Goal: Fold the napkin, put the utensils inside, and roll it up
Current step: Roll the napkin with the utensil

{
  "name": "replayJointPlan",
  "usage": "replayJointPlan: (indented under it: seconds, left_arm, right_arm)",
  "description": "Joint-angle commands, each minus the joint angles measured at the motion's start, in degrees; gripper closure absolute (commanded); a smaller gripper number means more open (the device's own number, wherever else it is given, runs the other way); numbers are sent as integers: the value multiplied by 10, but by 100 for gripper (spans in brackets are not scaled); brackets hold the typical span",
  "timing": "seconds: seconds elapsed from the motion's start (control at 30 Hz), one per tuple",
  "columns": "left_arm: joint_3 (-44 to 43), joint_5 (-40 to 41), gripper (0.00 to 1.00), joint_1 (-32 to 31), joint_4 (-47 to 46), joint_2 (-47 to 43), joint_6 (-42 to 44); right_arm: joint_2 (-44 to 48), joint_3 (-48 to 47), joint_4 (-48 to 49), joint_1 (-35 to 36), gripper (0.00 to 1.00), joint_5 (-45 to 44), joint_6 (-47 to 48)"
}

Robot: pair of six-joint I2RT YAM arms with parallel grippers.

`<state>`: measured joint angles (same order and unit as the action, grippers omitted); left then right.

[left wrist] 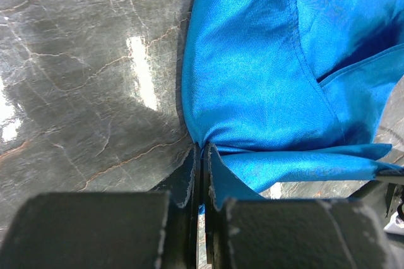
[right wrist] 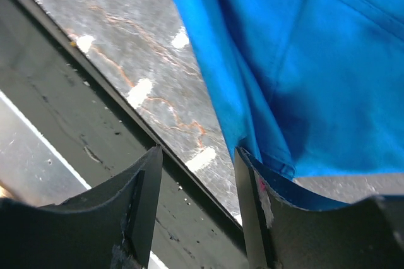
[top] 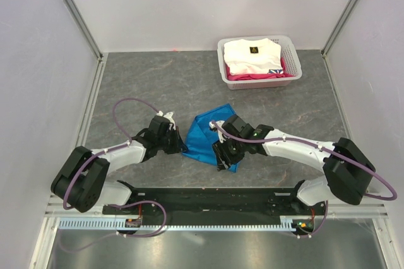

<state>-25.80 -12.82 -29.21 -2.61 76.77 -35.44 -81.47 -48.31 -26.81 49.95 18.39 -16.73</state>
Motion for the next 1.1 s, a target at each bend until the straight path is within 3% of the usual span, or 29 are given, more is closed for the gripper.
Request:
replayJointPlan:
  seconds: [0.0, 0.77, 0.87, 1.07]
  left_arm:
    - [-1, 11, 98, 1, 53, 12, 25]
    - [-11, 4, 98, 2, 56, 14, 26]
    - [-16, 3, 98, 2, 69, 18, 28]
    - [-31, 3, 98, 2, 90, 31, 27]
  right_arm:
    - [15, 9, 12, 1, 43, -36, -27]
    - [-57, 24, 32, -13, 43, -71, 4]
    - [-25, -11, 1, 17, 43, -104, 17]
    - [-9, -51, -12, 92, 40, -255, 46]
